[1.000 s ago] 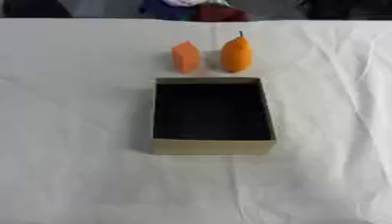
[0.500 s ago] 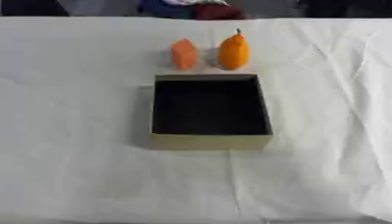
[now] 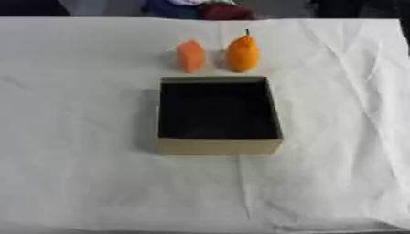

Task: Pick up objects on the table and place them in the box.

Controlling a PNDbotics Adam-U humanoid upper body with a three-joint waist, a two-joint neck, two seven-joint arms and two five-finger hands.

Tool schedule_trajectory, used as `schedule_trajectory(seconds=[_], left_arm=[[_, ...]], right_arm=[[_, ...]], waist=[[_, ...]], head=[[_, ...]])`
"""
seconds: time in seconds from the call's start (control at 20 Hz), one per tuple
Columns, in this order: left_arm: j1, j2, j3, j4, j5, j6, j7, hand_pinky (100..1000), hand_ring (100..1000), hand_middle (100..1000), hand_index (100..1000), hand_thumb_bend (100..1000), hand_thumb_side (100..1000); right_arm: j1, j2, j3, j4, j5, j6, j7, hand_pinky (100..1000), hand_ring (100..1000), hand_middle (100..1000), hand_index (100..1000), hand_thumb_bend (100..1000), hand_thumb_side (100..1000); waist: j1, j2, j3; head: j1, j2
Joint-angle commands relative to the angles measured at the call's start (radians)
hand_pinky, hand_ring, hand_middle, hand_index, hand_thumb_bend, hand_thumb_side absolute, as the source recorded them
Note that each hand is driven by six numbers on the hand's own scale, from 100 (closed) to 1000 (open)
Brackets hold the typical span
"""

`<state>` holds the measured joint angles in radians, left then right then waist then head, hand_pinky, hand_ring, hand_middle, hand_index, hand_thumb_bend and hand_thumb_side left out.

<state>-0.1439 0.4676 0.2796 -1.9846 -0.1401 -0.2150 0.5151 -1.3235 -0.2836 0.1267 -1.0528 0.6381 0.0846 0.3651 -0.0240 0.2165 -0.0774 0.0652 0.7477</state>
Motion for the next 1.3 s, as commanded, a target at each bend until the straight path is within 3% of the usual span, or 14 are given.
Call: schedule_trajectory(seconds=[0.05, 0.45, 0.65, 1.05, 1.3], left_arm=[[-0.014, 0.03, -0.002, -0.015, 0.005, -0.001, -0.007, 766, 580, 635, 854, 100, 878], [-0.02, 0.026, -0.007, -0.015, 0.01, 0.0, -0.014, 766, 580, 635, 854, 100, 878], [-0.022, 0.025, -0.009, -0.015, 0.013, -0.001, -0.016, 766, 580, 635, 854, 100, 877], [-0.024, 0.022, -0.012, -0.015, 0.012, 0.0, -0.021, 766, 578, 634, 854, 100, 877], [-0.024, 0.022, -0.012, -0.015, 0.01, 0.001, -0.021, 766, 578, 634, 854, 100, 876]], right_arm=[[-0.048, 0.036, 0.007, 0.065, 0.051, -0.035, 0.041, 842, 920, 849, 861, 100, 1000], [-0.108, 0.142, 0.006, 0.26, 0.171, -0.154, 0.102, 862, 951, 890, 883, 100, 1000], [-0.126, 0.178, -0.003, 0.358, 0.231, -0.214, 0.106, 870, 961, 899, 891, 171, 1000], [-0.163, 0.224, -0.05, 0.55, 0.353, -0.336, 0.125, 888, 977, 900, 889, 281, 757], [-0.168, 0.215, -0.072, 0.594, 0.435, -0.418, 0.146, 892, 973, 906, 905, 357, 625]], waist=[[0.004, -0.018, 0.004], [0.004, -0.019, 0.015], [0.006, -0.02, 0.02], [0.008, -0.018, 0.027], [0.008, -0.02, 0.025]], head=[[-0.007, 0.008], [-0.022, 0.005], [-0.027, 0.003], [-0.031, 0.005], [-0.028, 0.005]])
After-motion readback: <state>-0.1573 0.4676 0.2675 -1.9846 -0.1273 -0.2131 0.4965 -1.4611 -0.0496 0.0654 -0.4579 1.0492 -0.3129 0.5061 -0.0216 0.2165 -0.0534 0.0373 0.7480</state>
